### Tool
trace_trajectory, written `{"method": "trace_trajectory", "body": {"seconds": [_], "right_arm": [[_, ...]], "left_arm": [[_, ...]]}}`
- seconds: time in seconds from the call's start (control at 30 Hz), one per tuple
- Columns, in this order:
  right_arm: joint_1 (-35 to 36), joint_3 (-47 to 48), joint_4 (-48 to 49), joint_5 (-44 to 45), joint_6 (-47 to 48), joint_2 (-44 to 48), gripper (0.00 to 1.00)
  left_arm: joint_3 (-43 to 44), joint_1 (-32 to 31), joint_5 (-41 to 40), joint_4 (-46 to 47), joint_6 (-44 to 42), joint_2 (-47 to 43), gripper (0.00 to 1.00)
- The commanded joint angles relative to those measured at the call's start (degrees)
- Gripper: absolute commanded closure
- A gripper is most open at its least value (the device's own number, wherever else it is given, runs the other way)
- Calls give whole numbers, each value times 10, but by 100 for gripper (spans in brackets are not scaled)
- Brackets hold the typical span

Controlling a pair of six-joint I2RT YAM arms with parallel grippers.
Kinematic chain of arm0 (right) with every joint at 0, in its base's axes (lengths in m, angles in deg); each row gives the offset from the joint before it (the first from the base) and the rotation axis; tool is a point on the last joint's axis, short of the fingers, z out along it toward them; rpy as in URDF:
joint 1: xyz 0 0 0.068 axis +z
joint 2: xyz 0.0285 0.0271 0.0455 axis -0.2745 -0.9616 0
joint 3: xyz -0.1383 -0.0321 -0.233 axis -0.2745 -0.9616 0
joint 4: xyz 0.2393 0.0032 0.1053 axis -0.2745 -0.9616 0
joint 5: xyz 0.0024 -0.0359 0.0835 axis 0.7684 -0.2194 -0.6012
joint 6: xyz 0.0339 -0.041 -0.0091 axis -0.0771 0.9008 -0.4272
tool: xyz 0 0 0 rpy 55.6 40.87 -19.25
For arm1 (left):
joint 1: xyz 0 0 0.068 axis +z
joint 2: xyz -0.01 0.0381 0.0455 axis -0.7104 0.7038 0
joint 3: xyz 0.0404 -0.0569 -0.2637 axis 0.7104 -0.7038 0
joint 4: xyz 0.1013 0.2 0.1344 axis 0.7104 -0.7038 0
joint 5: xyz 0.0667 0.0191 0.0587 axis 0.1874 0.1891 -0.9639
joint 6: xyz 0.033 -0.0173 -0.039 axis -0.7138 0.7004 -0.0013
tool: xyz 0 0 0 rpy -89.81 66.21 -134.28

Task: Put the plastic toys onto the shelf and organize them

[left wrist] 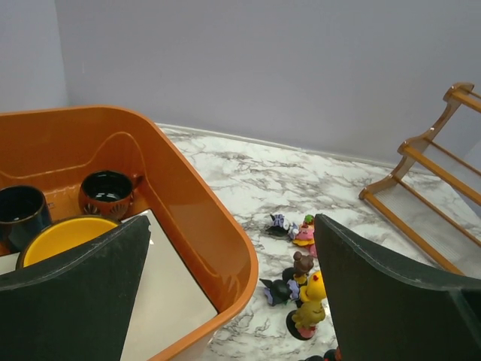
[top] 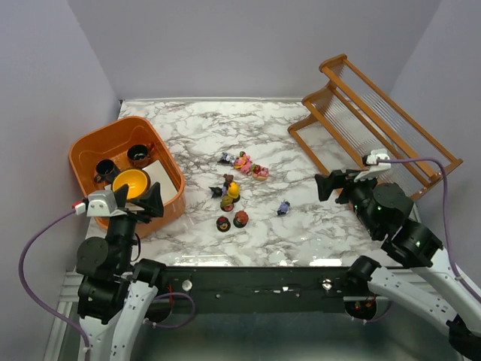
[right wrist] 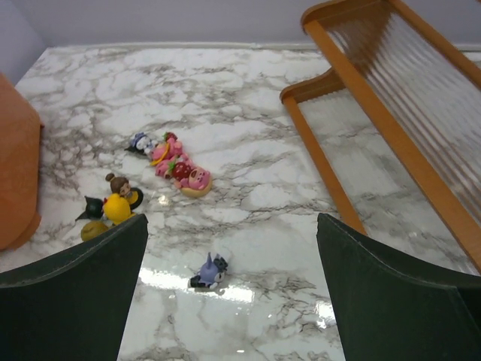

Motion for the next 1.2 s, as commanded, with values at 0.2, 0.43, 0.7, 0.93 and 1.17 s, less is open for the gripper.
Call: {"method": "trace_trajectory", "body": {"seconds": [0.2,0.43,0.7,0.93,1.17], "right_arm": [[-1,61,-51,-222,40,-144,0],[-2,95,-102,-238,59,-269,0],[-30,84,-91,-331,115,-382,2],[-87,84,-80,-426,144,-451,9],[-194,62,-65,-596,163,-493,16]], "left_arm": [[-44,-1,22,19,24,28,1],[-83,-1,29,27,27,37,1],[-107,-1,33,41,21,37,1],[-109,-1,43,45,17,45,1],[-109,-1,49,48,14,43,1]]}}
